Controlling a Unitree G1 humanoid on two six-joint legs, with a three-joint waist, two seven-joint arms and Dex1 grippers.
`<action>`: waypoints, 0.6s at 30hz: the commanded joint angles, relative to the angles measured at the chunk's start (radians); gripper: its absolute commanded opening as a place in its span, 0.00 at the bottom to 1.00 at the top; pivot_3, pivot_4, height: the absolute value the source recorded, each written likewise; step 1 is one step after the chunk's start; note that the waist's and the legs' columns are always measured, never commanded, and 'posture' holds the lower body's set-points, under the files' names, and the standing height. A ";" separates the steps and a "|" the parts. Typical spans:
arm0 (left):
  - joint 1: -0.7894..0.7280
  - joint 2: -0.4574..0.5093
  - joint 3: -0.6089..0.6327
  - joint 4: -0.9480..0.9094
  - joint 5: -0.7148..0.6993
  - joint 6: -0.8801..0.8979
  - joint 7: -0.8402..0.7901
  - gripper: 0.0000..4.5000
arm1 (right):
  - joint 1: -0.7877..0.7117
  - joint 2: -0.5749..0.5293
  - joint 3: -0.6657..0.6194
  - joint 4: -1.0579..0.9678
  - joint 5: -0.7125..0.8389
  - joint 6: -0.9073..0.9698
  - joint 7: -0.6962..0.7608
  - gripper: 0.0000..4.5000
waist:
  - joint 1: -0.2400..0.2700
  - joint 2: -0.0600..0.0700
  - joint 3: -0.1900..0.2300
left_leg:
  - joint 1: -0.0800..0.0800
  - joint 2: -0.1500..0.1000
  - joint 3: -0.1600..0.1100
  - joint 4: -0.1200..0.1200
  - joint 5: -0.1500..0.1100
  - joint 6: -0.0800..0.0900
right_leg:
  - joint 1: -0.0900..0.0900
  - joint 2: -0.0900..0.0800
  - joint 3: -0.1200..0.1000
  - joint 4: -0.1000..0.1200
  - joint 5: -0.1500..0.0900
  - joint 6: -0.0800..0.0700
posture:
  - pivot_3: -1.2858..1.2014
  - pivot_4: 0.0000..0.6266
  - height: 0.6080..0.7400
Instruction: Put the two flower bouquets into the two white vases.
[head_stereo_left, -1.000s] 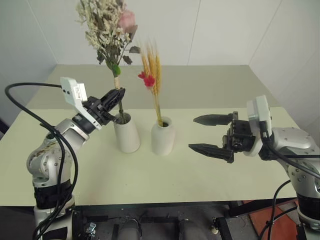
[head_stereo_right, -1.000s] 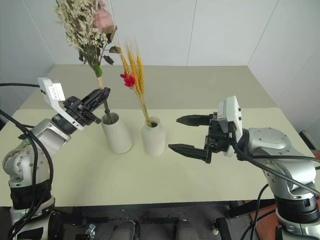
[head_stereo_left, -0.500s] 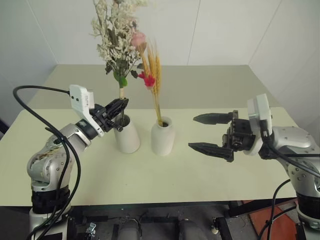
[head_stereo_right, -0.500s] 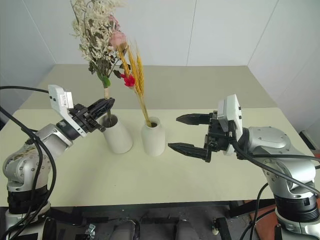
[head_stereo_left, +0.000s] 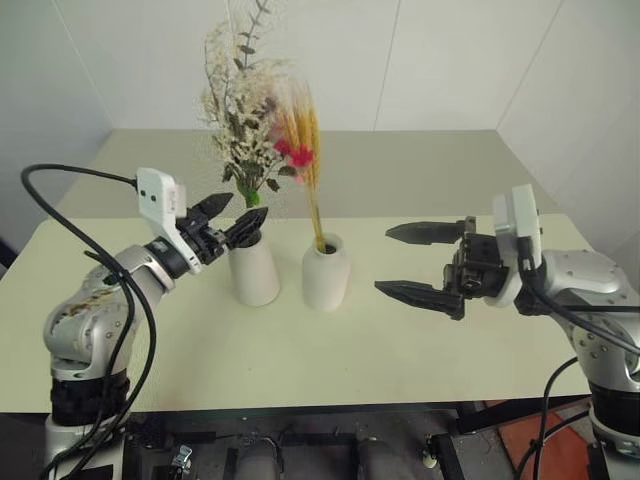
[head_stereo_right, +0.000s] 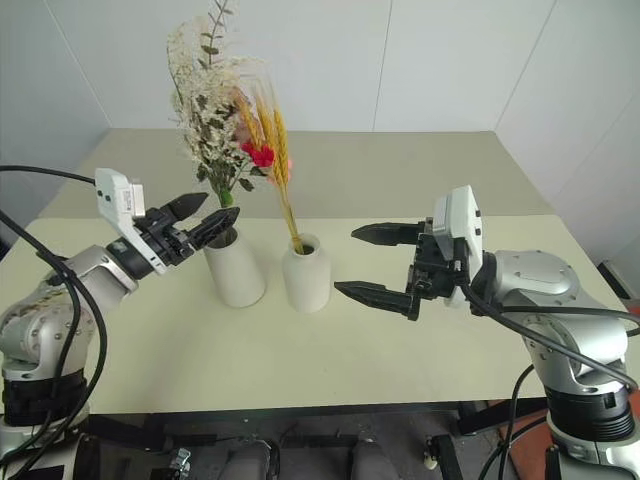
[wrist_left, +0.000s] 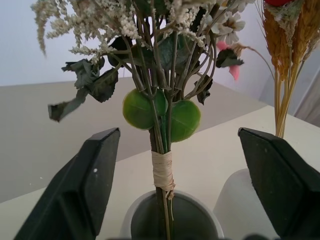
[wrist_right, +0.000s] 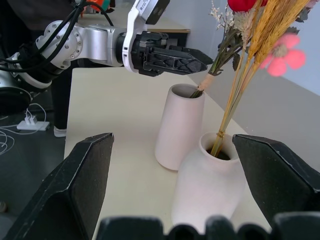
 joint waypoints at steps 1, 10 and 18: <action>0.052 0.093 0.072 -0.072 -0.053 0.015 -0.092 1.00 | -0.006 -0.001 -0.021 -0.015 -0.002 -0.030 -0.005 1.00 | -0.001 0.000 0.000 | 0.000 0.000 0.000 0.000 0.000 0.000 | 0.000 0.000 0.000 0.000 0.000 0.000 | 0.52 0.24 1.00; 0.286 0.352 0.224 -0.081 -0.025 -0.110 -0.460 1.00 | 0.012 -0.026 -0.041 0.001 0.009 -0.026 0.022 1.00 | 0.006 0.000 0.000 | 0.000 0.001 0.001 0.000 0.000 0.000 | 0.000 0.000 0.000 -0.001 -0.001 -0.001 | 0.52 0.24 1.00; 0.311 0.439 0.210 -0.006 0.043 -0.260 -0.683 1.00 | 0.016 -0.077 -0.072 0.043 0.014 -0.022 0.059 1.00 | 0.005 0.000 0.000 | 0.000 0.001 0.002 -0.001 0.000 0.000 | -0.001 -0.001 0.000 -0.001 -0.002 -0.002 | 0.52 0.24 1.00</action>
